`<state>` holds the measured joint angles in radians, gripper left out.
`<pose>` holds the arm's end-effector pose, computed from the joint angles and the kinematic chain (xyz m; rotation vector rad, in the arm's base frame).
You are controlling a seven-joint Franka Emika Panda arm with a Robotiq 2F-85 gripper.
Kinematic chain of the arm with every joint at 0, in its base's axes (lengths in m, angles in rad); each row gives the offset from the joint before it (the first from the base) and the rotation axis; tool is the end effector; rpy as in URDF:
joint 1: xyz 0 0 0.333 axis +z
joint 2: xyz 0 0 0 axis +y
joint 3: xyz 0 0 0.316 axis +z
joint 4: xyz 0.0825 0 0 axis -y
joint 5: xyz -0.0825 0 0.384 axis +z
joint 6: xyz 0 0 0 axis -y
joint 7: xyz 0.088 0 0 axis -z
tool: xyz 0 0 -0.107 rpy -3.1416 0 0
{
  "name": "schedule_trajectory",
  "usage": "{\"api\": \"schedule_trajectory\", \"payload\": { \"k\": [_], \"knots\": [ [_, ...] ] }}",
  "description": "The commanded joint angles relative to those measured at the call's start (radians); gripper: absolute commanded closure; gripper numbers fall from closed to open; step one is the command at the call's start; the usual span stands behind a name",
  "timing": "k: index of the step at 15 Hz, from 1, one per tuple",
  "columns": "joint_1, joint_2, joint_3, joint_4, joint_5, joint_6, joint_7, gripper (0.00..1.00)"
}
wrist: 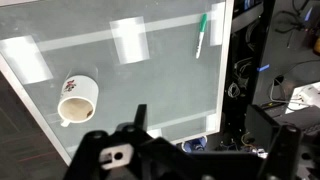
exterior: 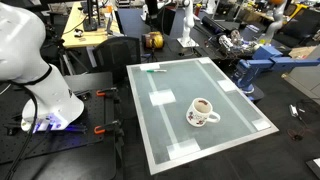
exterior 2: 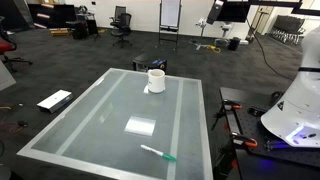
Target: Slid the white mug to the left side of the table
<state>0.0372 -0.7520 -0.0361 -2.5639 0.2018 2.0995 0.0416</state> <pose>0.3519 0.0085 0.5319 -2.8896 0.1609 -0.4091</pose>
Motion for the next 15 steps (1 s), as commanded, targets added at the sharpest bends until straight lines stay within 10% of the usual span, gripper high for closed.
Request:
{"api": "schedule_trajectory", "payload": {
  "k": [1, 15],
  "knots": [
    [-0.007, 0.001, 0.005, 0.002, 0.005, -0.003, -0.004, 0.00],
    [-0.062, 0.081, 0.068, 0.029, -0.072, 0.156, 0.074, 0.00]
  ]
}}
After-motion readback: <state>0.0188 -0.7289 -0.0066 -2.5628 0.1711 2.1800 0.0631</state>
